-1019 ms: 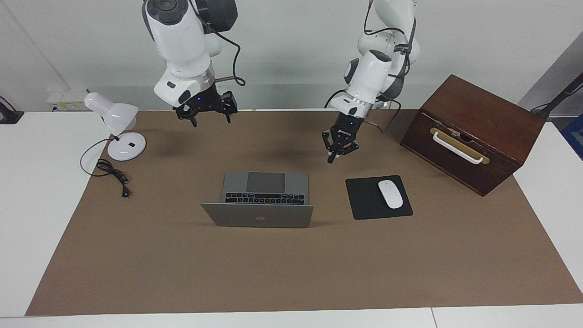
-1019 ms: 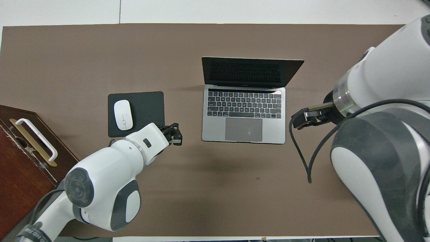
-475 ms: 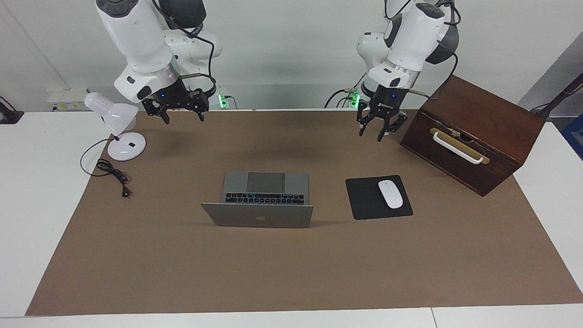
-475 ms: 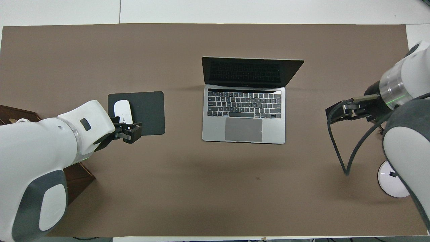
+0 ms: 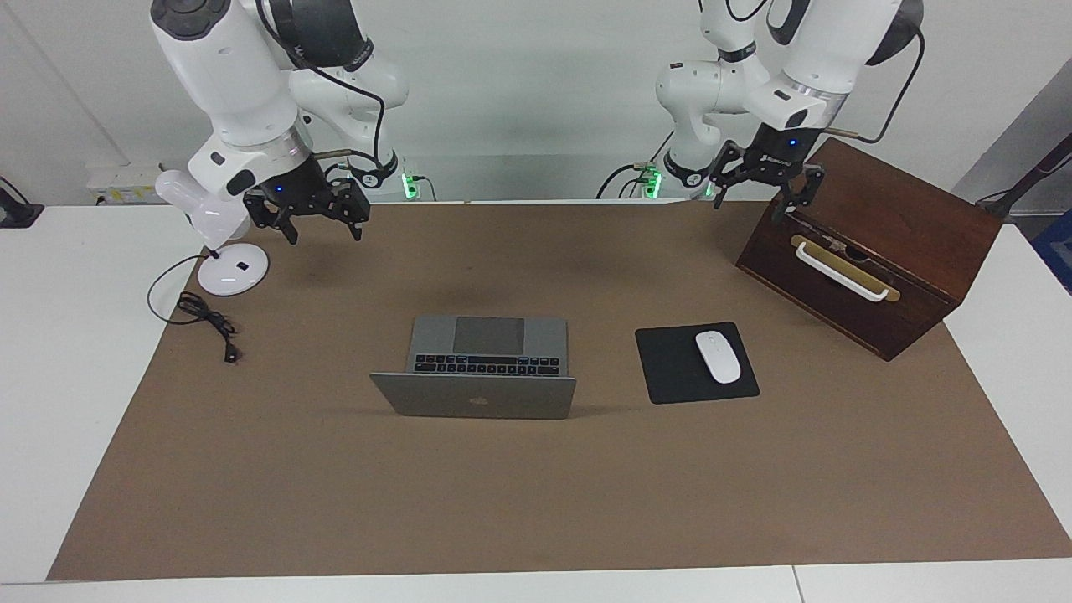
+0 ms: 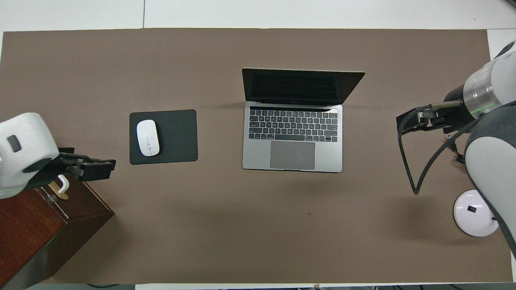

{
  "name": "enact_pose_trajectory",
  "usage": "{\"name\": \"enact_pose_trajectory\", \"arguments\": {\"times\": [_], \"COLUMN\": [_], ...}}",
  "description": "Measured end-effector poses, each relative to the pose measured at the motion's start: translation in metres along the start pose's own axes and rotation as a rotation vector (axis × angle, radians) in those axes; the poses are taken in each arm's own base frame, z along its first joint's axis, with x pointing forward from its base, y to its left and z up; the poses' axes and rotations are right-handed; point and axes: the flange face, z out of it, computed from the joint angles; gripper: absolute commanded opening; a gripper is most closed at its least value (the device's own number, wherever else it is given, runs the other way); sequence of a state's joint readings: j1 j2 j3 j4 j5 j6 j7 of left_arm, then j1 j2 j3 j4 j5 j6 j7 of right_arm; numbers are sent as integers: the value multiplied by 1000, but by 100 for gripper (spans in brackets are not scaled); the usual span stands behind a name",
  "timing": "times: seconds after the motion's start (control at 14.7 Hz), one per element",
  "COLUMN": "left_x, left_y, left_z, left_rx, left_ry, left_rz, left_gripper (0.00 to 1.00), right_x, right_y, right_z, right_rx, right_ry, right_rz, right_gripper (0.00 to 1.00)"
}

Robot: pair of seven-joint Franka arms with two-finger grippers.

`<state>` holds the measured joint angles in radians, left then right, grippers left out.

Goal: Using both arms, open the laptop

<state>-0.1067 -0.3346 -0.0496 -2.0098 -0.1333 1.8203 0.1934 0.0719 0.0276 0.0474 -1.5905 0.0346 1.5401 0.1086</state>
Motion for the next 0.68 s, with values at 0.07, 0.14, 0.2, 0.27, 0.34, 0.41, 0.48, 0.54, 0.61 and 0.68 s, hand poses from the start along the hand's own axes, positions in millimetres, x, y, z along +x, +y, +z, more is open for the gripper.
{"name": "enact_pose_trajectory", "arguments": {"times": [0.07,0.14,0.2,0.27,0.34,0.41,0.48,0.54,0.61,0.68], "left_x": [-3,-7,-10,-14,-17,-21,-24,-27,-28,-29], "left_y": [-14,-28,-42,-53,-62,-71,-79,-86,-91,-94], "left_z": [-9,-16,-22,-27,-32,-35,-39,-42,-45,-48], "left_rx": [4,9,15,21,29,43,57,65,69,73], "left_ry": [-6,-6,-1,8,14,19,24,29,35,41], "left_rz": [-26,-55,-81,-102,-119,-136,-153,-167,-180,-193], "left_gripper": [100,100,100,100,100,100,100,100,100,100], "right_x": [0,0,-1,-2,-3,-3,-2,-2,-1,-1], "right_y": [3,6,8,8,9,11,17,26,36,44], "right_z": [-2,-4,-5,-5,-6,-7,-10,-12,-14,-15], "right_rx": [-12,-23,-25,-26,-26,-26,-25,-23,-21,-20], "right_ry": [-4,-8,-13,-19,-24,-24,-19,-15,-12,-10], "right_rz": [4,8,10,10,11,16,26,43,58,63], "right_gripper": [100,100,100,100,100,100,100,100,100,100]}}
